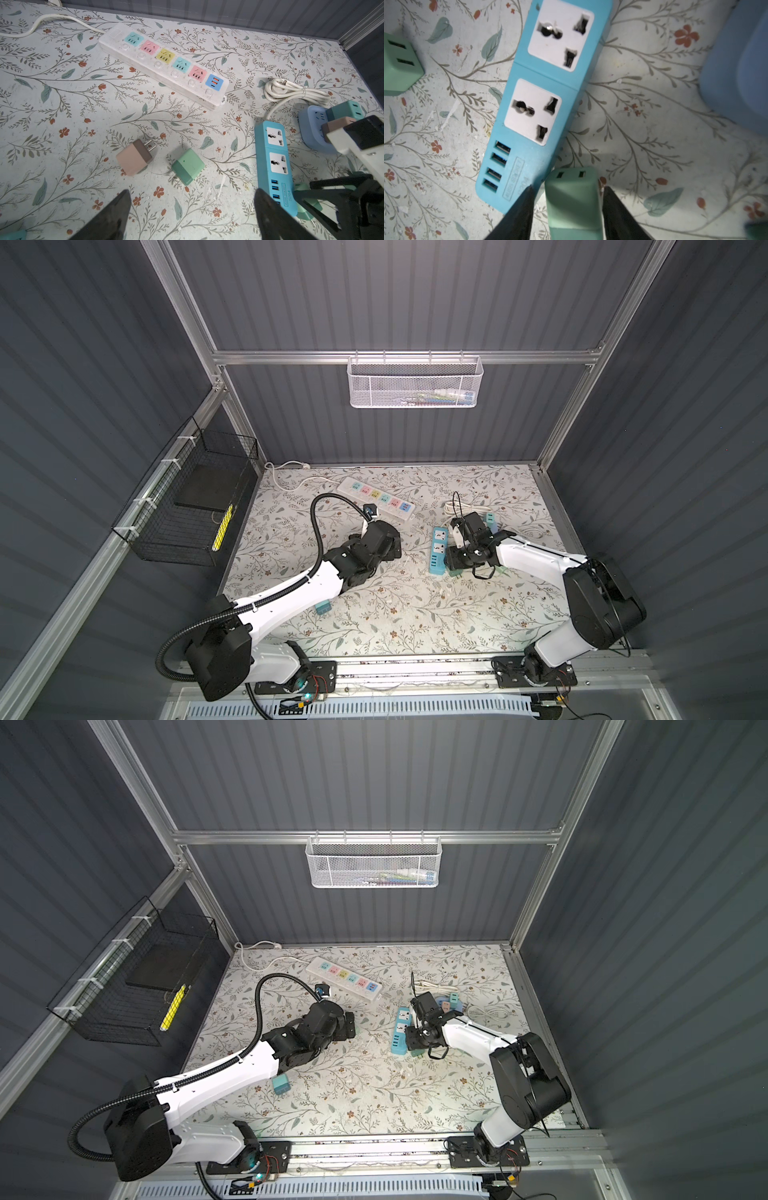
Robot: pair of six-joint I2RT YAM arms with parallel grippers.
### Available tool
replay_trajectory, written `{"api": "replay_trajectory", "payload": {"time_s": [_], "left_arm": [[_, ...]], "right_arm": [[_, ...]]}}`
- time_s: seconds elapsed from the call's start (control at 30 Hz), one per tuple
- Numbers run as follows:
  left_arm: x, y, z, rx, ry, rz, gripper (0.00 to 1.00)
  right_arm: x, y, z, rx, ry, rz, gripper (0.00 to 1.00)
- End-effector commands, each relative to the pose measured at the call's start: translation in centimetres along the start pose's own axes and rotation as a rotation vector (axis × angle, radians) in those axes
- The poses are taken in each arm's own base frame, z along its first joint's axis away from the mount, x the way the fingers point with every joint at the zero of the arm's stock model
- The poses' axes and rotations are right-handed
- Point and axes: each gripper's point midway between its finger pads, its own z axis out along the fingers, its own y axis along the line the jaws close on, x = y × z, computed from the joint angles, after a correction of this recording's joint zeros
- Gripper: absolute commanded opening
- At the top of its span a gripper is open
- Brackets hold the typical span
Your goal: Insert the plug
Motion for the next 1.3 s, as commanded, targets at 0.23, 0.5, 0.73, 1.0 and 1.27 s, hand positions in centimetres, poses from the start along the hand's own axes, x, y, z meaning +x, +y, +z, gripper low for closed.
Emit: {"api": "replay_trajectory", "payload": {"time_s": [0.23, 0.5, 0.73, 1.0, 1.27], "left_arm": [[0.1, 0.4, -0.2, 0.005, -0.003, -0.008, 0.93], [0.2, 0.3, -0.4, 0.015, -0.004, -0.01, 0.93], [-0.2, 0.6, -0.9, 0.015, -0.012, -0.017, 0.92], [-0.2, 0.9, -1.3, 0.013, -0.017, -0.019, 0.92], [-1.1, 1.4, -2.3, 0.001, -0.045, -0.012, 0.93]], "right_arm": [[2.2, -1.0, -0.6, 0.088, 0.106, 0.007, 0.56], [1.1, -0.4, 0.5, 0.069, 0.12, -0.011, 0.57], [0.9, -0.9, 1.4, 0.109, 0.149, -0.007, 0.51], [2.1, -1.4, 0.7, 0.133, 0.135, 0.028, 0.41], [1.4, 0.0, -1.0, 0.118, 0.061, 0.041, 0.41]]}}
